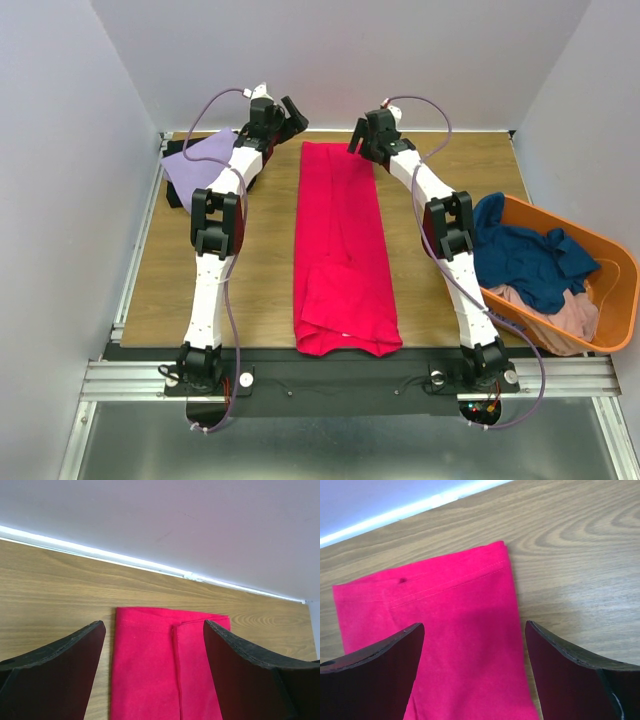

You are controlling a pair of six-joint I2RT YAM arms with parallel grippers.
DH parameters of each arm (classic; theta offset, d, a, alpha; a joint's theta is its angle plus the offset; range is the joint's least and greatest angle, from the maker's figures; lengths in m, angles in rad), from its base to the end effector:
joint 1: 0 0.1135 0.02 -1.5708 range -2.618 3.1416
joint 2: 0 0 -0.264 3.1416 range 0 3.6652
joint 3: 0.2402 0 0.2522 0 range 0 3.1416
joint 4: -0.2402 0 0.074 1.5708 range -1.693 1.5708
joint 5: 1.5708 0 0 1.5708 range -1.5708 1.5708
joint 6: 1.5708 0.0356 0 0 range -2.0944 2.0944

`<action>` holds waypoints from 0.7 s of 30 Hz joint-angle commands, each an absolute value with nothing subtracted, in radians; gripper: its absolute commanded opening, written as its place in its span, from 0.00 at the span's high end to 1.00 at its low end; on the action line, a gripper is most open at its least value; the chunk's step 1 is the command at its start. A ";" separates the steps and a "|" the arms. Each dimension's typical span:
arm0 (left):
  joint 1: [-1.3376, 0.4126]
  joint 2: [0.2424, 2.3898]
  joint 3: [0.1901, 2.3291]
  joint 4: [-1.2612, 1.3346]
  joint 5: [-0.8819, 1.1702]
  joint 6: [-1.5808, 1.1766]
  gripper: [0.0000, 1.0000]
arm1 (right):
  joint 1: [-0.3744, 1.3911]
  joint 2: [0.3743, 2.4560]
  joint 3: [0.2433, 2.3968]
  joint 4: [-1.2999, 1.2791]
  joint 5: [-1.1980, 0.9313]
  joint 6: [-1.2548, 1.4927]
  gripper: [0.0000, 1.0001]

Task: Fold and stack the t-shirts
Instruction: Fold the tshirt

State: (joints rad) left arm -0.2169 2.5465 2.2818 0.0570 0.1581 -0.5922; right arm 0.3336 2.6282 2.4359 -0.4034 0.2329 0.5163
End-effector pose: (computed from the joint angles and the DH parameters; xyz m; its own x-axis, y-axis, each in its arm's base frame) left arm 0.5823 -0.1341 0.2328 -0.3697 -0.4830 -0.7938 0.1888 0.7974 -0.5731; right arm 0.5619 0.1860 0.1943 -0.5292 0.3250 -0.7838 0.1416 0.9446 0.2960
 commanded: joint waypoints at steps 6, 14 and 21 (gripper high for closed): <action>-0.222 2.517 2.272 0.106 0.172 -0.569 0.10 | 0.340 2.585 2.413 -0.356 0.339 0.506 0.13; -0.227 2.493 2.226 0.106 0.183 -0.546 0.11 | 0.370 2.569 2.370 -0.356 0.436 0.525 0.13; -0.229 2.487 2.204 0.106 0.202 -0.535 0.11 | 0.383 2.583 2.358 -0.356 0.376 0.555 0.16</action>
